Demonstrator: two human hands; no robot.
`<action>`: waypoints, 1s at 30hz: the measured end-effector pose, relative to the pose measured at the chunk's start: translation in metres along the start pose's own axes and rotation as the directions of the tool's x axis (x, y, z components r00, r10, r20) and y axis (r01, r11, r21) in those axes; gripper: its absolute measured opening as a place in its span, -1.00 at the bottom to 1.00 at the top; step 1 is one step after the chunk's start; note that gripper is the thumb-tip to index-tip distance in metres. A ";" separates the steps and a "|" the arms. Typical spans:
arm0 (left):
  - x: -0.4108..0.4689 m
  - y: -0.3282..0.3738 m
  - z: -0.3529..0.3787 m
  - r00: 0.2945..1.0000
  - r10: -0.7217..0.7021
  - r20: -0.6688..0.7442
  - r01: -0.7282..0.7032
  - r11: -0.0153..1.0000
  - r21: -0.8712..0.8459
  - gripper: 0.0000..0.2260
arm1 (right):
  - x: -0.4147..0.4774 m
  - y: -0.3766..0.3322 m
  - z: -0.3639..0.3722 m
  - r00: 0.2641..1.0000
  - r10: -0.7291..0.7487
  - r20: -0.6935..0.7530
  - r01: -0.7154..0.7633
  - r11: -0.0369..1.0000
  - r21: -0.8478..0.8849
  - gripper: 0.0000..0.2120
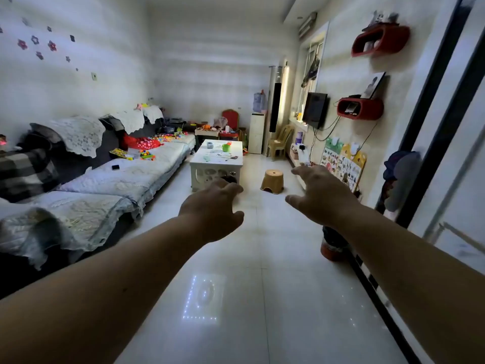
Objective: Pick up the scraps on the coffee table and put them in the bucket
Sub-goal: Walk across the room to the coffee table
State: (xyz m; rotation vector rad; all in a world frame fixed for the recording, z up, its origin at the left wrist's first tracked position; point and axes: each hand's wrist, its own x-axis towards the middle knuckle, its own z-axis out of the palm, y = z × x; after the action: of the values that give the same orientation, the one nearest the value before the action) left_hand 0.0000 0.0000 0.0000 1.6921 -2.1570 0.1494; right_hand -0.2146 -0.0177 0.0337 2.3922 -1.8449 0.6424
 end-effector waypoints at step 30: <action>0.437 -0.121 0.252 0.965 -0.007 0.262 0.023 0.998 -0.056 -0.59 | 0.390 0.168 0.250 0.908 0.182 0.377 -0.200 0.980 0.010 -0.46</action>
State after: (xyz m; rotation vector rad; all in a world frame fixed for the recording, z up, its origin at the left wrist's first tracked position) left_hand -0.0287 -0.5102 -0.0897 1.7793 -2.3087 -0.1499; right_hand -0.2213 -0.4943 -0.0911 2.5267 -2.2559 0.2484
